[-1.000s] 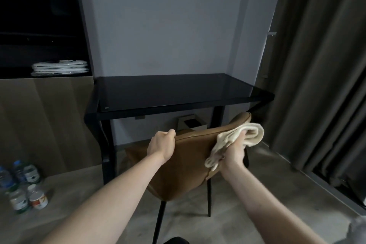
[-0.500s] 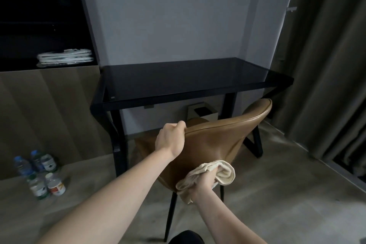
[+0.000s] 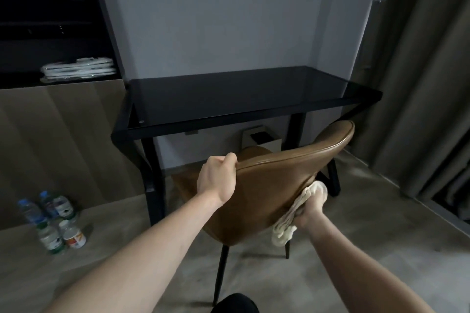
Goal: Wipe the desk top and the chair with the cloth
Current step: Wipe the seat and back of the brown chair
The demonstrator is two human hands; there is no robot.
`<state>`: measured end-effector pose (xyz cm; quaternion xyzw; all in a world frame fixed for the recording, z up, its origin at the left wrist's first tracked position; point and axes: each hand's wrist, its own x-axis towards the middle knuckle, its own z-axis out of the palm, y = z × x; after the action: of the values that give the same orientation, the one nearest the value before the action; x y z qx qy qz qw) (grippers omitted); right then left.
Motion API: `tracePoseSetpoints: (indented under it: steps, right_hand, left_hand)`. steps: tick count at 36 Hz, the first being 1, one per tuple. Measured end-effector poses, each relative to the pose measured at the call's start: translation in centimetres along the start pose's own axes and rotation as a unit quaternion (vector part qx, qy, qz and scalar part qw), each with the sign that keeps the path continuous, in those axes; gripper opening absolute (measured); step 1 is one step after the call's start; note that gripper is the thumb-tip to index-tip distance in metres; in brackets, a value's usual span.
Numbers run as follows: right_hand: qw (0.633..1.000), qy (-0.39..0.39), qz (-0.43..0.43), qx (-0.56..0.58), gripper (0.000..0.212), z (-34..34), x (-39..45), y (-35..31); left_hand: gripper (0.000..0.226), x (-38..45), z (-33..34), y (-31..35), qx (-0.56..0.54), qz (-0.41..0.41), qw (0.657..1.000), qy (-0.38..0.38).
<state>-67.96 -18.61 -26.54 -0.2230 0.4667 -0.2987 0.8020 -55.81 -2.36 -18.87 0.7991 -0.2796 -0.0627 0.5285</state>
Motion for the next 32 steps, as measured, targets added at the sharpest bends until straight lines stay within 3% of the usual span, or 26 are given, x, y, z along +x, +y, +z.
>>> tracePoseSetpoints:
  steps: [6,12,17,21,25,29,32]
  right_hand:
    - [0.989,-0.086,-0.116,-0.024,0.065,1.3,-1.6,-7.9]
    - [0.974,-0.103,-0.192,-0.064,0.051,1.7,-3.9,-13.3]
    - [0.935,-0.08,-0.292,-0.185,0.045,2.0,-6.2,-13.2]
    - [0.879,-0.042,-0.396,-0.264,0.081,2.0,-7.5,-10.5]
    - [0.849,-0.034,-0.421,-0.316,0.07,1.9,-7.1,-9.6]
    - [0.884,-0.013,-0.406,-0.233,0.063,2.2,-6.3,-10.3]
    - [0.934,-0.015,-0.315,-0.169,0.067,2.2,-5.2,-11.0]
  left_hand:
    - [0.052,-0.4,-0.4,0.5,-0.003,-0.02,1.0,-0.007]
    - [0.05,-0.6,-0.6,0.8,0.006,-0.034,0.999,-0.01]
    - [0.052,-1.0,-0.7,1.1,0.014,-0.039,0.999,-0.006]
    - [0.05,-1.2,-0.9,1.4,0.013,-0.05,0.999,-0.011]
    - [0.05,-1.2,-1.0,1.5,0.026,-0.045,0.999,-0.017]
    - [0.051,-0.9,-0.7,0.9,0.032,-0.039,0.998,-0.022]
    - [0.05,-0.6,-0.6,0.5,0.026,-0.037,0.999,-0.019]
